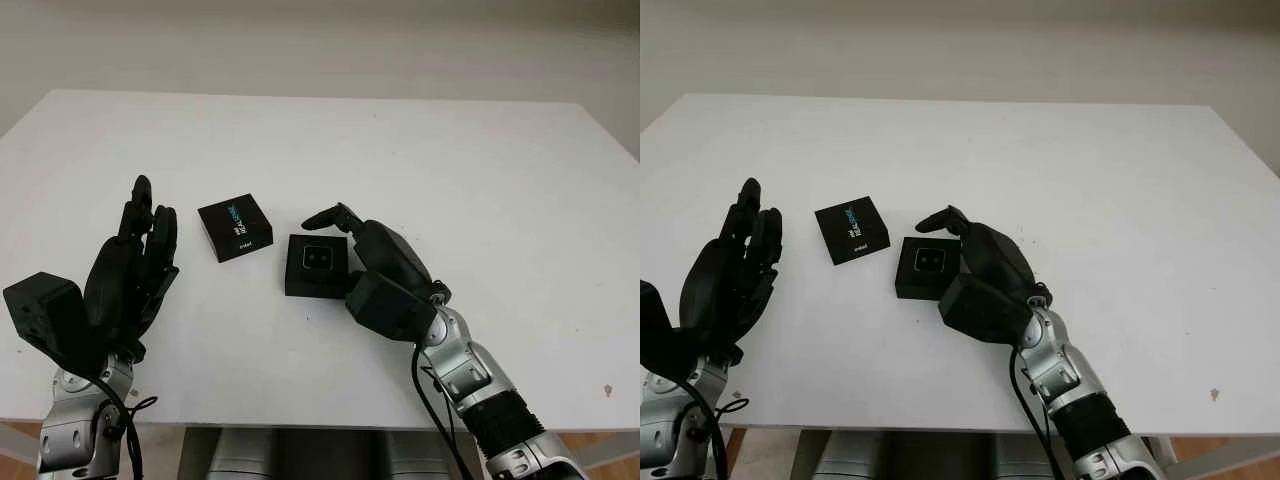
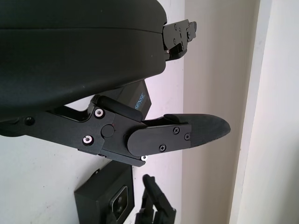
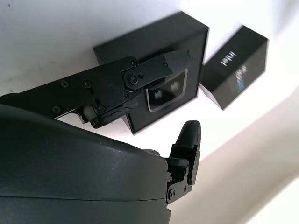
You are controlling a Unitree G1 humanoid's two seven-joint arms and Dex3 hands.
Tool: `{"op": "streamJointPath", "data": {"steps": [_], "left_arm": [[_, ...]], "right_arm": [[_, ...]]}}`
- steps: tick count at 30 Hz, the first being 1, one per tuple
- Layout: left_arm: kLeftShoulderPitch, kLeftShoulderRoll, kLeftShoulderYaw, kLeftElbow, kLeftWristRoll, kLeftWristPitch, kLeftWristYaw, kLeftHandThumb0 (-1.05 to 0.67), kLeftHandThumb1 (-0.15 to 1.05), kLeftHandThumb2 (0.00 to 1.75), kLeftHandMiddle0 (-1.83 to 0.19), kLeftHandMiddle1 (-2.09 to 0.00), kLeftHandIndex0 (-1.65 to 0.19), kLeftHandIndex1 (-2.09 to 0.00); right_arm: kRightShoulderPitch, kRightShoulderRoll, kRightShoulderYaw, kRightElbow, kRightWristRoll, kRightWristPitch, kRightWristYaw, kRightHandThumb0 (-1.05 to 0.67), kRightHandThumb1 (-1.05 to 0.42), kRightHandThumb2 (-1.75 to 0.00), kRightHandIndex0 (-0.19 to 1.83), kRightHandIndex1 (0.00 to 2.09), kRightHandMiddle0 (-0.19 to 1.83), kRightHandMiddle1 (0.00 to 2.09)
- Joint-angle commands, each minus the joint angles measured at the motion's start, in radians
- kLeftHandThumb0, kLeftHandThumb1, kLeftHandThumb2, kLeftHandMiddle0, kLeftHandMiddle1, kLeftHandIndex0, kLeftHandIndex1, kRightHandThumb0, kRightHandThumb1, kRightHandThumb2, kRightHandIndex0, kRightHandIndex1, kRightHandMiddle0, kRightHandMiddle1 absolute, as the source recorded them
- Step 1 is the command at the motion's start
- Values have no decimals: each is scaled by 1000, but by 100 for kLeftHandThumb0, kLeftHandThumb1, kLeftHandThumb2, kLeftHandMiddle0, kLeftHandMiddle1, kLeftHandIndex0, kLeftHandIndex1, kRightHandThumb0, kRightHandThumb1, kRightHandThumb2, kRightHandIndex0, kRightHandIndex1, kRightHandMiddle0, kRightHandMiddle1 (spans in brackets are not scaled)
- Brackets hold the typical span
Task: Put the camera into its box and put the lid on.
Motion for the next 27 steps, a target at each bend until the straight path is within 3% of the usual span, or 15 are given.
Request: {"op": "streamJointPath", "data": {"steps": [1,5,12,16,19,27], "left_arm": [[1,6,7,-14,-7,-7,-4,-67,105,50,19,-2,19,0],[-6,6,7,-5,-3,-12,-2,-66,105,50,19,0,19,0],[-26,12,13,-9,2,-19,9,-63,105,48,19,-1,19,0],[-47,46,13,-42,39,-2,34,-60,105,48,17,-3,17,-2],[-78,102,21,-59,47,22,20,-66,105,42,17,-5,17,-3],[-204,269,24,-29,111,77,-25,-71,105,24,9,-7,10,-7]], "right_arm": [[4,-10,-30,-58,29,-6,14,-56,-89,-5,19,3,11,77],[5,-7,-70,-114,89,1,47,-58,-91,-6,16,4,15,52],[-16,-14,-173,-210,243,48,129,-56,-101,-8,15,4,11,47],[-56,-10,-256,-232,390,142,196,-56,-105,-11,14,4,-5,73],[-96,-27,-311,-257,466,259,227,-63,-105,-26,10,3,-16,81],[-165,-50,-468,-265,712,468,285,-69,-105,-57,-14,0,-19,14]]}}
